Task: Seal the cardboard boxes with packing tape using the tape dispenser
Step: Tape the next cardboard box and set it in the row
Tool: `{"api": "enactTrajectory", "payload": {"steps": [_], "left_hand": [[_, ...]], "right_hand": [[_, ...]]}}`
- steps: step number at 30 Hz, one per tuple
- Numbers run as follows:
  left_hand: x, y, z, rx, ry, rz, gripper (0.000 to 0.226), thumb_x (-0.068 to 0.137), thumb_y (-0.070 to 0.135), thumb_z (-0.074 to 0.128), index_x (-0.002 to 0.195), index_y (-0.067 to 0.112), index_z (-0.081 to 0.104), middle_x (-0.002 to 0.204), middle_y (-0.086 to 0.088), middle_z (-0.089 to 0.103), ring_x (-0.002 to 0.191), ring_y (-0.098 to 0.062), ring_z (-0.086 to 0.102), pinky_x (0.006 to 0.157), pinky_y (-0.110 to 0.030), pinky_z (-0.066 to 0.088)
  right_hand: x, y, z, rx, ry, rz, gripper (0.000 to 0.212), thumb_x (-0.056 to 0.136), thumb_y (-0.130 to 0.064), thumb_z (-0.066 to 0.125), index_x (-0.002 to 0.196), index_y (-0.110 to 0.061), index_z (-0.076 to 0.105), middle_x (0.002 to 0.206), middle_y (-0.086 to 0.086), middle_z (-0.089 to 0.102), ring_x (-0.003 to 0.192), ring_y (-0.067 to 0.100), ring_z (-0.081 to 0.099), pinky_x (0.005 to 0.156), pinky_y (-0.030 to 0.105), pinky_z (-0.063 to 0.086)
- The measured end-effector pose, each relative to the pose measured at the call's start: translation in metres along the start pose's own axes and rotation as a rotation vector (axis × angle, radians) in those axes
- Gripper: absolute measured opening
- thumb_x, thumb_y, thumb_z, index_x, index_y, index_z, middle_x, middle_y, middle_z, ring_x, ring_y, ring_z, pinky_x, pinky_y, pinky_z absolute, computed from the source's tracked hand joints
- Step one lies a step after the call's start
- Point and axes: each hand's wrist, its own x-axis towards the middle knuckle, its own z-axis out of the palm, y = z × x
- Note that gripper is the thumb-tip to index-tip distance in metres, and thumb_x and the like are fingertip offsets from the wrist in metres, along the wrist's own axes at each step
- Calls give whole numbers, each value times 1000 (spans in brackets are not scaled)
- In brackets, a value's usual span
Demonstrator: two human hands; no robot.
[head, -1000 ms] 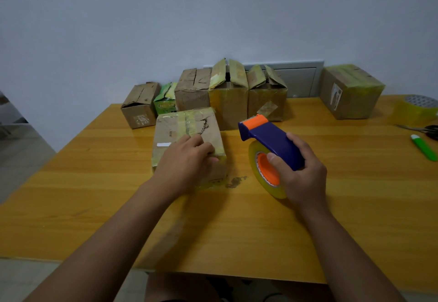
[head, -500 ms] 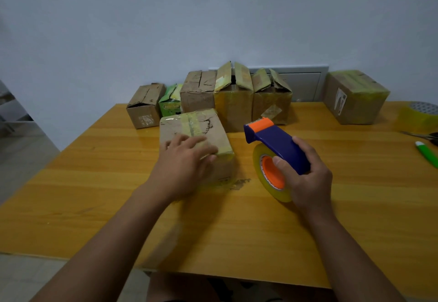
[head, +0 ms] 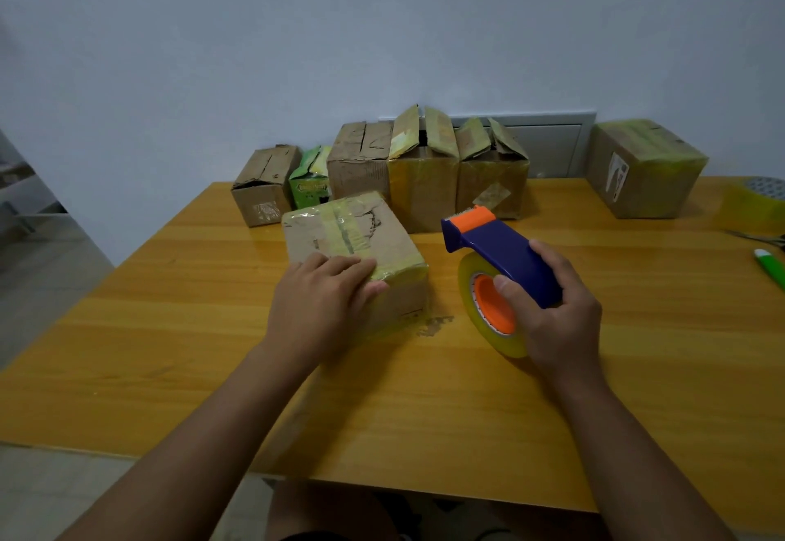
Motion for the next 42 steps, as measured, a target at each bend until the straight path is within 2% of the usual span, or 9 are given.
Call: {"api": "enactTrajectory", "payload": {"steps": [7,10,14,20,25,28,32,36,42], "left_hand": [[-1,22,-3,125,-20,-92,44,95,53,42,96,21,72,92,-2,74,77,-28,62,59,-34,43],[1,30,-7,180,-55,-119,44,95,55,39,96,20,67,88,-2,73,79,-26,60,60,-33,36],[-4,11,-14,-20,-22,-120,39,95,53,46,111,22,62,99,1,71,91,-20,56,63,-30,31],[-19,-2,-4,-117,-5,-11,50,89,53,39,118,22,66,122,2,67,106,-25,58,82,-40,44],[-17,-9,-2,-280,-6,62,49,90,48,43,124,21,65,127,6,64,111,-23,55,86,-37,47],[-16,-11,0,-219,3,68,47,92,52,44,126,27,63,127,4,62,117,-24,50,91,-42,47],[-21,-21,-4,-401,-83,-13,57,89,65,39,137,36,51,134,11,49,123,-7,39,94,-33,41],[-31,-36,-5,-611,16,-64,50,91,57,46,126,25,61,133,14,53,127,-1,43,100,-27,41],[-34,-36,8,-544,103,1,36,92,42,53,114,18,68,122,7,63,124,-11,52,99,-34,46]], "right_hand": [[0,-2,1,-7,-8,-6,79,70,-64,62,138,-25,51,125,-12,53,104,-4,54,72,8,47],[0,-3,0,8,2,-1,78,69,-64,63,137,-27,51,125,-12,54,105,2,55,76,13,48],[-2,-3,-1,13,4,2,78,69,-63,64,136,-27,52,126,-10,54,108,8,56,76,16,49],[-1,-3,0,6,-4,-9,81,69,-64,63,138,-23,51,127,-6,55,108,12,57,74,15,48],[-1,-2,-1,9,-1,-11,79,69,-62,64,138,-24,52,124,-10,54,105,7,57,73,10,46],[-1,-1,-1,18,1,-11,78,70,-61,64,137,-24,52,125,-10,54,104,0,56,71,7,47],[-2,-1,-2,23,-4,-14,80,70,-63,63,138,-24,51,125,-12,53,105,-4,55,73,10,47],[-1,-1,-1,13,-3,-16,79,70,-63,63,138,-24,51,124,-11,54,103,4,57,74,13,48],[-2,0,-1,23,2,-23,78,70,-61,63,138,-24,50,126,-13,52,103,-5,55,74,14,48]]}}
